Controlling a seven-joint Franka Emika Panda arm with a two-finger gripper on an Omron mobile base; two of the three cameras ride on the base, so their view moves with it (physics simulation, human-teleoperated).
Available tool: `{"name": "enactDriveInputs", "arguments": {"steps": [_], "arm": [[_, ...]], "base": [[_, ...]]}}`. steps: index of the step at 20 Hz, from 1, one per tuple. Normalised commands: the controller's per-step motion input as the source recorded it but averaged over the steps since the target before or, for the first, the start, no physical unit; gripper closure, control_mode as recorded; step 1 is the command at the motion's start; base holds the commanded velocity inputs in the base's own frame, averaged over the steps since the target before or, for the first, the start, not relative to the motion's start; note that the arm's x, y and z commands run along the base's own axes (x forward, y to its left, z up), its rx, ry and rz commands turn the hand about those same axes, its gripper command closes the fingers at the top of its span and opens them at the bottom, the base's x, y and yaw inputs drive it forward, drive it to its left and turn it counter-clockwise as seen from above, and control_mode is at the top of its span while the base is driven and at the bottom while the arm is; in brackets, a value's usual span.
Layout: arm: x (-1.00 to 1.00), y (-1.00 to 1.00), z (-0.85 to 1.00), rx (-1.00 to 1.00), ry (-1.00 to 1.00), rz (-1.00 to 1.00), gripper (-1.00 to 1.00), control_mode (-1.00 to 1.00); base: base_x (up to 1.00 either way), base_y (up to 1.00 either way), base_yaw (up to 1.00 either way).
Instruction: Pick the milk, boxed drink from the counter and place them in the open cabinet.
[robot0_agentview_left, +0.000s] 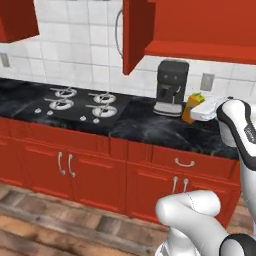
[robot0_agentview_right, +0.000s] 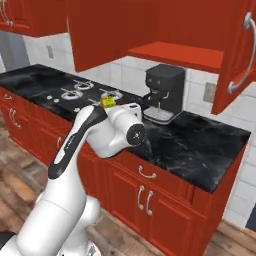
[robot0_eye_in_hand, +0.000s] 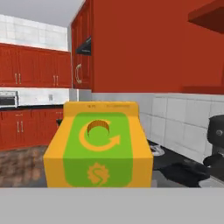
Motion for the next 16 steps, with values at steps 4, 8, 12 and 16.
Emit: {"name": "enactDriveInputs", "arguments": {"steps": [4,8,12,16], "arm": [[0.00,0.00,0.00,0.00,0.00,0.00,1.00,1.00],[0.00,0.00,0.00,0.00,0.00,0.00,1.00,1.00],[0.00,0.00,0.00,0.00,0.00,0.00,1.00,1.00],[0.00,0.00,0.00,0.00,0.00,0.00,1.00,1.00]], "base": [[0.01,0.11,-0.68],[0.00,0.11,-0.60],[0.12,0.28,-0.49],[0.31,0.27,-0.15]]}}
